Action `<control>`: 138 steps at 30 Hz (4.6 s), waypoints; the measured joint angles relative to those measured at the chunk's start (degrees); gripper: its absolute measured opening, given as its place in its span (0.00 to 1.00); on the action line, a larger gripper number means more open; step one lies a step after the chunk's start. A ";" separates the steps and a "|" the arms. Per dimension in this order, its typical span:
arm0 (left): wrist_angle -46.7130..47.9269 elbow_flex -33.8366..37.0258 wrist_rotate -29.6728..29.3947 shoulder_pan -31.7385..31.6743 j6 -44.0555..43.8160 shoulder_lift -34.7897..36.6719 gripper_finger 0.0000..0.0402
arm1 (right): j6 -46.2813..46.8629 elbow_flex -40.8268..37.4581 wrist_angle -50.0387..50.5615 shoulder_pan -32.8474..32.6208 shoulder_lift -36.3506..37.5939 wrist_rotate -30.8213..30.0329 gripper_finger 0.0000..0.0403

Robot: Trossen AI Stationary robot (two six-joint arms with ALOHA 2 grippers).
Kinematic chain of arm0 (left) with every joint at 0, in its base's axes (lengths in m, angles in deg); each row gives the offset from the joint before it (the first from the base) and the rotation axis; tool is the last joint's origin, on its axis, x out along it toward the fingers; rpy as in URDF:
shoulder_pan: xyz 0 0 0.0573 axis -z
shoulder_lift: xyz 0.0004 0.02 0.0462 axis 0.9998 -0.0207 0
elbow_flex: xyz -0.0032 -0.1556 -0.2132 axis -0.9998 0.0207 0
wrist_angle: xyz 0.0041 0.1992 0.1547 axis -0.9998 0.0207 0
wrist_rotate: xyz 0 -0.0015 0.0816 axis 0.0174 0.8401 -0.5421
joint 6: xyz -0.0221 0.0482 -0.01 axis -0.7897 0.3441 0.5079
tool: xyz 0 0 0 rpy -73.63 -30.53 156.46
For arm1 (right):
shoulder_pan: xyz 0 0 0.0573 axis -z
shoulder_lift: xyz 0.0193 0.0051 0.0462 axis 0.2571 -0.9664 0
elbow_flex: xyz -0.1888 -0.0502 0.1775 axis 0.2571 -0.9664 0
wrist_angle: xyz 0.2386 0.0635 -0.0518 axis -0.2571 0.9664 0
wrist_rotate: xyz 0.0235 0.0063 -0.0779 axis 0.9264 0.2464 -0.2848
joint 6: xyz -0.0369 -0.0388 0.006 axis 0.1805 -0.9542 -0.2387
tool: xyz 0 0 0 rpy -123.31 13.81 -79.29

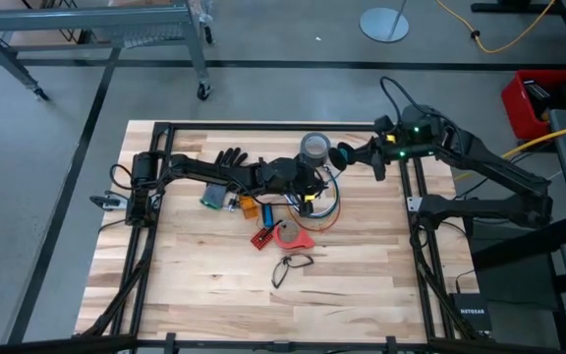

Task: Coil cords
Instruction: Coil the green wire on the spool

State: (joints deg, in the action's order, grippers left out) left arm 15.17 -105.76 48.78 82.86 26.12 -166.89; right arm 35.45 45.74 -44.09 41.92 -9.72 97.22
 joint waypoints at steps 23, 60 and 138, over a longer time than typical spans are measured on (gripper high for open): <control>1.44 -0.04 3.70 -4.21 -11.37 0.04 0.00 | -0.10 -1.92 18.23 -0.04 1.05 4.81 0.03; 0.69 -0.01 13.54 -9.51 -18.26 0.04 0.00 | -1.59 -4.11 7.94 -0.12 -20.99 -11.30 0.03; 15.77 -3.25 2.49 -4.41 -5.18 0.09 0.07 | -0.17 -4.07 -5.06 0.04 -25.36 -19.53 0.03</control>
State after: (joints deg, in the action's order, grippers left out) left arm 30.94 -109.01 51.27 78.45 20.94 -166.80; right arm 35.29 41.67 -49.15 41.97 -35.09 77.69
